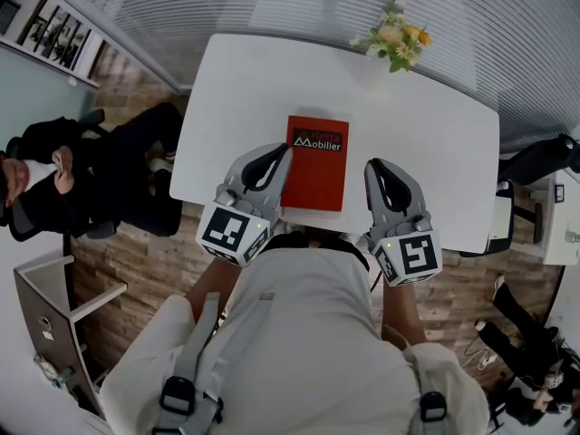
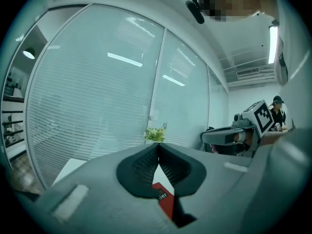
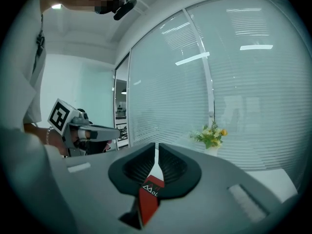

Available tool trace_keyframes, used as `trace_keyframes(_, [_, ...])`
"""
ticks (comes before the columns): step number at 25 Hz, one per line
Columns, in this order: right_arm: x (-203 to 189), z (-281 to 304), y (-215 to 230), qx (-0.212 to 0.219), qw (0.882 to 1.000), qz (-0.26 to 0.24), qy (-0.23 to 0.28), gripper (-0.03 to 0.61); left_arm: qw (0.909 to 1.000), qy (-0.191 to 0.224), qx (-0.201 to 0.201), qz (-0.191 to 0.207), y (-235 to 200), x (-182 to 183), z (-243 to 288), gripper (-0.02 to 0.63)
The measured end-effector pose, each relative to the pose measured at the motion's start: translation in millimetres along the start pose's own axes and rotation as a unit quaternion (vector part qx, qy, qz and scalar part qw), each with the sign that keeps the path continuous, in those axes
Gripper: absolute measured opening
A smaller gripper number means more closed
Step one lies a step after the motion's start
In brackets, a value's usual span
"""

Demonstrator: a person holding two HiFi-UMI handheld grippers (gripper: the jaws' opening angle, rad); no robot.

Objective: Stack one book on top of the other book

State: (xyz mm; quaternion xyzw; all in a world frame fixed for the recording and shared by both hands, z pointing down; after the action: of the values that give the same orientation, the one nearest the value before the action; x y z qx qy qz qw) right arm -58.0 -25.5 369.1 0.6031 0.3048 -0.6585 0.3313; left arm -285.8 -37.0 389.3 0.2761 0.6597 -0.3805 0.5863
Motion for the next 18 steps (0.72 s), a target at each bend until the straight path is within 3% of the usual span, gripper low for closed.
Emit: trace_keyframes(18, [49, -14, -11, -0.009, 0.998, -0.042, 0.039, 0.011, 0.9987, 0.044, -0.022, 0.016, 15, 48, 0, 0.003])
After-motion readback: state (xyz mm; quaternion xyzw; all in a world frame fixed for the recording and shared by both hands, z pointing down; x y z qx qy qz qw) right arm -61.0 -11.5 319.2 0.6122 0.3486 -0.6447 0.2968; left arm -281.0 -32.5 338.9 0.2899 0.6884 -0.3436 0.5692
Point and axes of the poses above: the fingertips, and each gripper's own axes: z forward along the fingers, y to its right, x out of its top, the point moved 8 cm from there along -z, backward along the fingers, and after that the axes turned 8 degrees about y, right-handed, at the moved point
